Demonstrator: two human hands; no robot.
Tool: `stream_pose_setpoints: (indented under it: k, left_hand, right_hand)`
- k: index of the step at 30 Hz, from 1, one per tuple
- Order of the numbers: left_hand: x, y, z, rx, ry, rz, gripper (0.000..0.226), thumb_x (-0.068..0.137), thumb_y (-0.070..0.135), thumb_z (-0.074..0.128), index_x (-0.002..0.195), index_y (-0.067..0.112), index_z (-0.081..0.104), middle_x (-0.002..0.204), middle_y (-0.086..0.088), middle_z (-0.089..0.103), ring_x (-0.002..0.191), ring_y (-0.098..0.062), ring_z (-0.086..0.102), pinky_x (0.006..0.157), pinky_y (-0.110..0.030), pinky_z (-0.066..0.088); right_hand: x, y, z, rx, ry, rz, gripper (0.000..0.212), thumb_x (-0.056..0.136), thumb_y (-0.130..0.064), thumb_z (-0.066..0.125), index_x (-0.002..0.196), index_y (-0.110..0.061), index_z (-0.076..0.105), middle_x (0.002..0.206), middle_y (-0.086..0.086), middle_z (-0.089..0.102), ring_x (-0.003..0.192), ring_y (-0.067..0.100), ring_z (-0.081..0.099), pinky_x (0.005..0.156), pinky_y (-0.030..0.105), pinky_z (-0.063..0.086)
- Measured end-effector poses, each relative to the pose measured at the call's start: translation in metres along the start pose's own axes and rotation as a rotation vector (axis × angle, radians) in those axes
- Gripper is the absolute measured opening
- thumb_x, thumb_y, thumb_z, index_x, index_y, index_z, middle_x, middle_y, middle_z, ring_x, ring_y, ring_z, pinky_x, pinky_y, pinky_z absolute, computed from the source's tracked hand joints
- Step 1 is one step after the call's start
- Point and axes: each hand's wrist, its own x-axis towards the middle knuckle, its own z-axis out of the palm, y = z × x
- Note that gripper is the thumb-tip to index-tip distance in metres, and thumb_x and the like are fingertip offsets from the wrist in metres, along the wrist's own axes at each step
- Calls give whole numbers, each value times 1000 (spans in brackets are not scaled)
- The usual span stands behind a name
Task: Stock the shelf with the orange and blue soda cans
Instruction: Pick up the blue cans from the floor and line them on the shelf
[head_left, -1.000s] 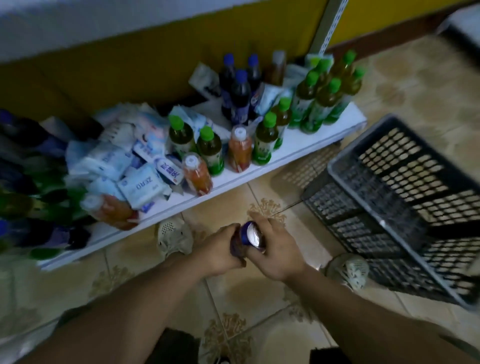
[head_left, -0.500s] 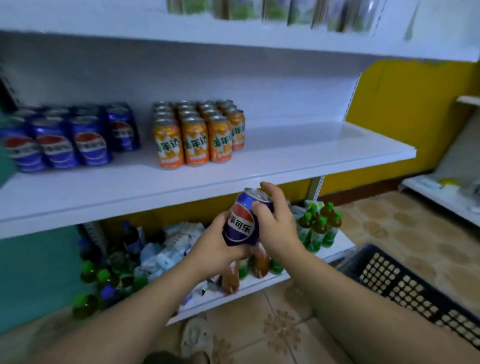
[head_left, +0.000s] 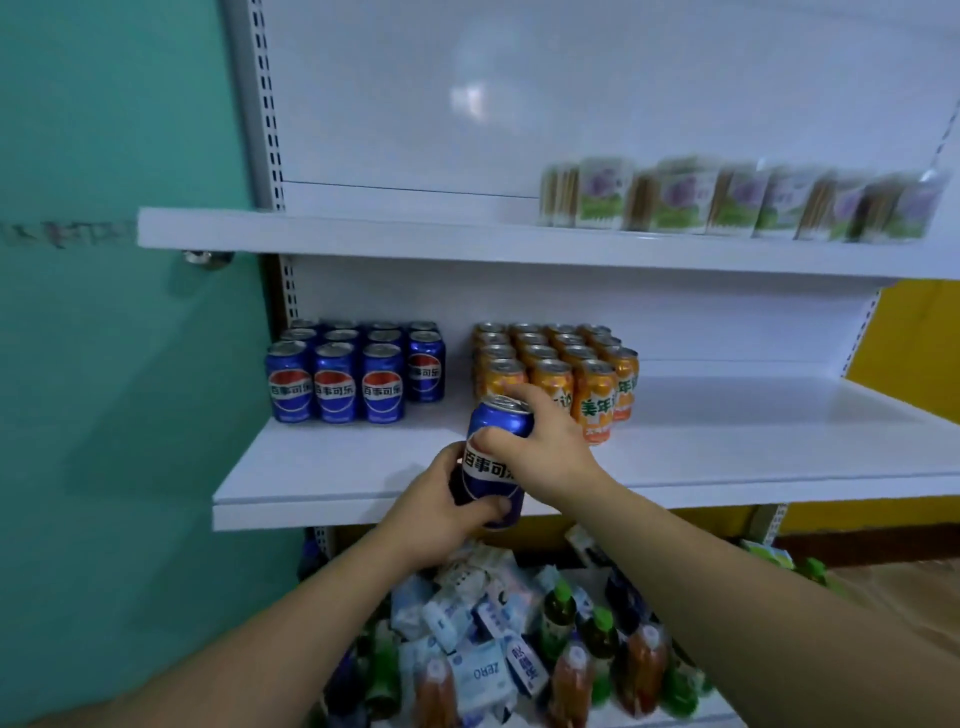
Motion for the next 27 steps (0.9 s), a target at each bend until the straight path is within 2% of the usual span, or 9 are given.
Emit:
stream_pose_setpoints:
  k: [4, 7, 10, 12, 14, 16, 18, 22, 27]
  left_hand:
    - [12, -16, -36, 266, 18, -32, 60, 81, 41, 71, 133, 32, 41, 126, 10, 55, 118, -11, 52, 97, -32, 44]
    - [23, -29, -58, 492, 19, -91, 67, 85, 51, 62, 142, 23, 39, 141, 3, 49, 126, -15, 48, 99, -31, 41]
    - [38, -47, -77, 695, 44, -175, 65, 89, 57, 53, 142, 21, 43, 145, 1, 46, 127, -17, 47, 104, -33, 40]
    - [48, -58, -87, 839, 34, -204, 65, 88, 63, 47, 139, 23, 45, 144, 3, 47, 126, -17, 47, 106, -38, 37]
    - [56, -67, -93, 970, 6, -217, 66, 88, 67, 39, 141, 27, 42, 148, 6, 40, 134, -16, 37, 112, -48, 25]
    - [64, -74, -96, 1028, -13, -265, 72, 88, 72, 31, 147, 32, 29, 158, 9, 22, 145, -17, 17, 114, -59, 8]
    - [68, -80, -96, 1040, -6, -311, 77, 86, 76, 25, 151, 36, 18, 161, 12, 6, 148, -16, 3, 114, -61, 1]
    - [69, -87, -93, 1054, 17, -303, 80, 84, 79, 21, 152, 37, 12, 161, 13, 2, 149, -15, 0, 116, -58, -1]
    - [69, -88, -92, 1072, 35, -290, 78, 85, 77, 21, 151, 37, 12, 162, 11, 3, 149, -15, 0, 117, -57, 0]
  right_hand:
    - [29, -3, 27, -25, -51, -27, 61, 77, -31, 70, 133, -27, 45, 114, -6, 53, 104, 16, 55, 86, 32, 49]
    - [48, 0, 40, -77, -85, -49, 60, 80, -29, 69, 134, -26, 43, 113, -7, 46, 101, 13, 47, 85, 30, 44]
    - [65, 6, 51, -103, -98, -60, 57, 81, -27, 69, 132, -24, 45, 108, -7, 42, 101, 15, 47, 86, 32, 44]
    - [76, 11, 59, -119, -104, -58, 57, 81, -28, 69, 133, -24, 45, 112, -5, 44, 103, 16, 48, 91, 36, 47]
    - [83, 16, 67, -122, -111, -68, 58, 82, -26, 68, 134, -23, 44, 118, -2, 45, 102, 13, 44, 90, 33, 44]
    - [90, 21, 73, -121, -107, -87, 60, 83, -27, 67, 137, -24, 41, 127, 0, 46, 105, 13, 45, 89, 31, 42]
    - [94, 26, 78, -134, -116, -105, 63, 82, -32, 70, 137, -27, 39, 131, -1, 43, 114, 17, 48, 91, 31, 42]
    - [105, 35, 80, -306, -113, -124, 87, 70, -50, 78, 141, -30, 32, 134, -5, 33, 122, 15, 39, 101, 36, 43]
    - [122, 35, 89, -286, -106, -101, 86, 74, -41, 79, 144, -28, 31, 137, -2, 37, 125, 17, 41, 101, 35, 40]
